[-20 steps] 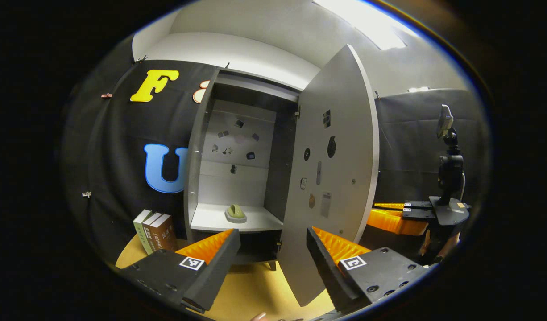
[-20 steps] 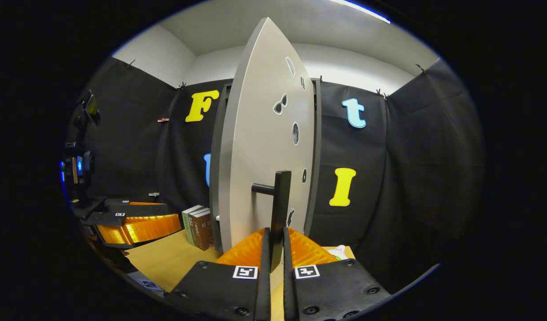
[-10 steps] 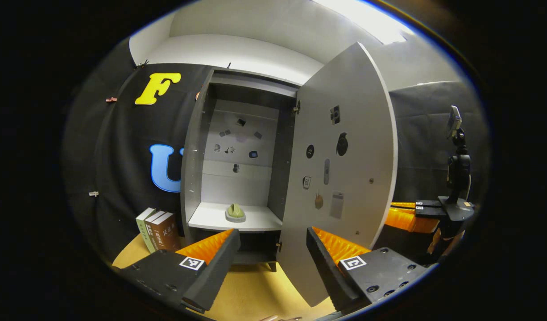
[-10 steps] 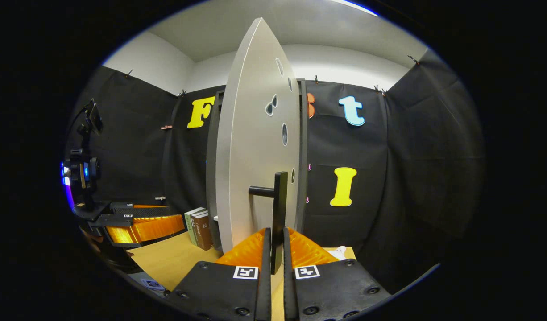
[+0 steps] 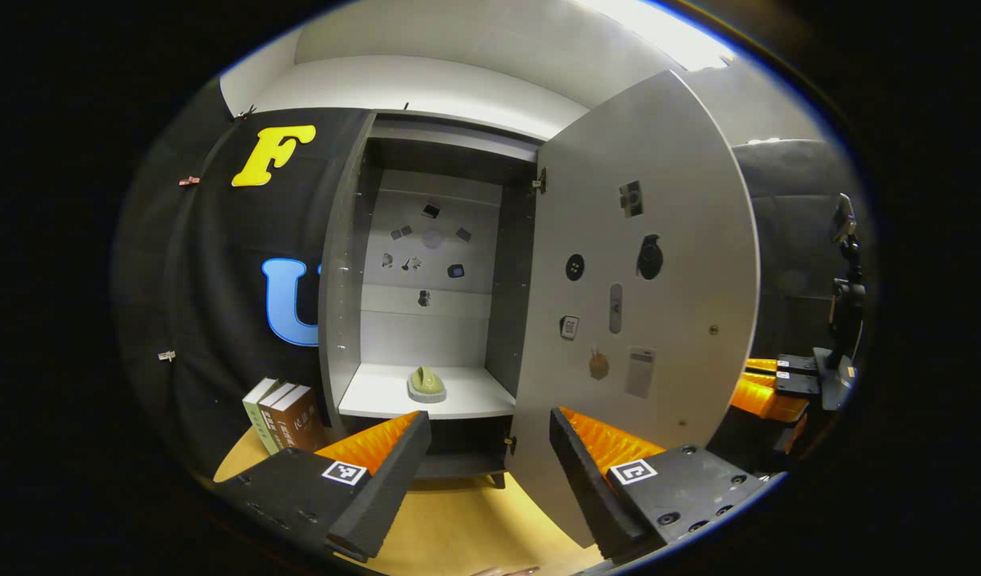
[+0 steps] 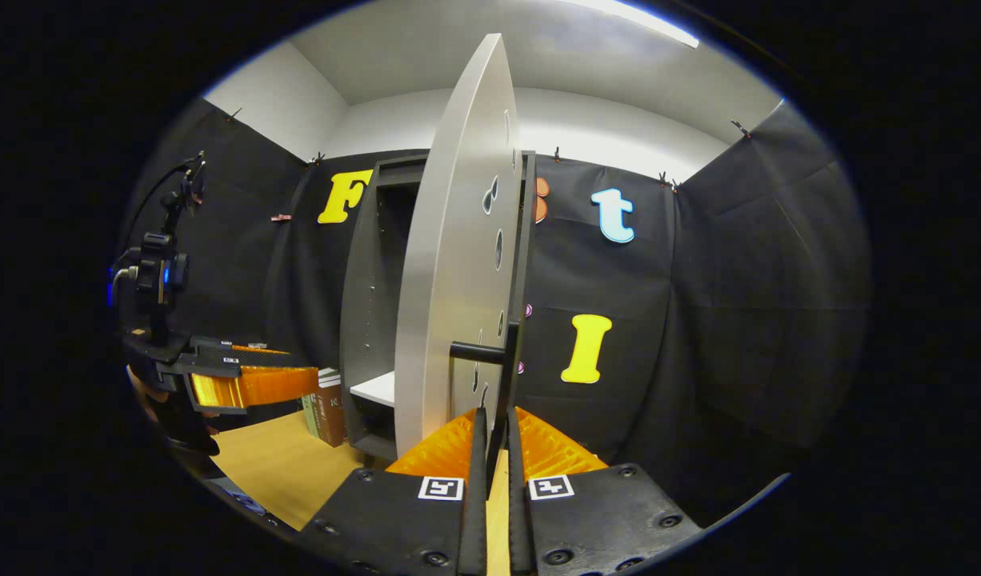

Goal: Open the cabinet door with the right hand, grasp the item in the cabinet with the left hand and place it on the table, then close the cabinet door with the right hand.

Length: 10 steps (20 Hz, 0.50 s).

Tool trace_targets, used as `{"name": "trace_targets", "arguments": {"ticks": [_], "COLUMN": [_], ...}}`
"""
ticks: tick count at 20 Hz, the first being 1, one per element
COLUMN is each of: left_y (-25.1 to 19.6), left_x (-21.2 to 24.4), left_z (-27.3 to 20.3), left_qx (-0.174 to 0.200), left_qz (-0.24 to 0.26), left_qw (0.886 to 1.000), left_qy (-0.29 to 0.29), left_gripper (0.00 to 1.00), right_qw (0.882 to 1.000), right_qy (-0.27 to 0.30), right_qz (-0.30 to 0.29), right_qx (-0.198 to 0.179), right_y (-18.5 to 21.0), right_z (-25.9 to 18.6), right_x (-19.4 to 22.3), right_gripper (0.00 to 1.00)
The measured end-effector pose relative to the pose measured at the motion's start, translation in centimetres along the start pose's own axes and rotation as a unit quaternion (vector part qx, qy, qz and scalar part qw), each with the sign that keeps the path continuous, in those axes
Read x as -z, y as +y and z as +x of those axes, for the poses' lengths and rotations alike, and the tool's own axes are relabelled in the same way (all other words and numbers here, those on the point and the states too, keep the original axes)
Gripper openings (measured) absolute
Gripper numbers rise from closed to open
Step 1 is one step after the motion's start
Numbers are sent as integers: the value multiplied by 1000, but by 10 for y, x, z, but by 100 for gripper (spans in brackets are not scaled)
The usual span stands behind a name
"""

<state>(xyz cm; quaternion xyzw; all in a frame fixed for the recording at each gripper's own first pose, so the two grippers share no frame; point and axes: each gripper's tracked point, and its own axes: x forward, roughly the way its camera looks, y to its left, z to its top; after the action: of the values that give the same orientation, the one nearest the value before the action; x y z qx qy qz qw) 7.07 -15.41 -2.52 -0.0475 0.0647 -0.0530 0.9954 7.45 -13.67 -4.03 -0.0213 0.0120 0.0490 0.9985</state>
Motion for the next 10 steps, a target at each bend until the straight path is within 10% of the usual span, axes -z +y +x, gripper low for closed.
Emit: {"name": "trace_targets", "arguments": {"ticks": [10], "left_y": [57], "left_x": [-5], "left_z": [112], "left_qx": [28], "left_qz": [-7], "left_qw": [999], "left_qy": [45], "left_gripper": [95], "right_qw": [982], "right_qy": [25], "right_qz": [-40], "right_qx": [185], "right_y": [-53], "right_z": [-81], "right_x": [2], "right_gripper": [18]}}
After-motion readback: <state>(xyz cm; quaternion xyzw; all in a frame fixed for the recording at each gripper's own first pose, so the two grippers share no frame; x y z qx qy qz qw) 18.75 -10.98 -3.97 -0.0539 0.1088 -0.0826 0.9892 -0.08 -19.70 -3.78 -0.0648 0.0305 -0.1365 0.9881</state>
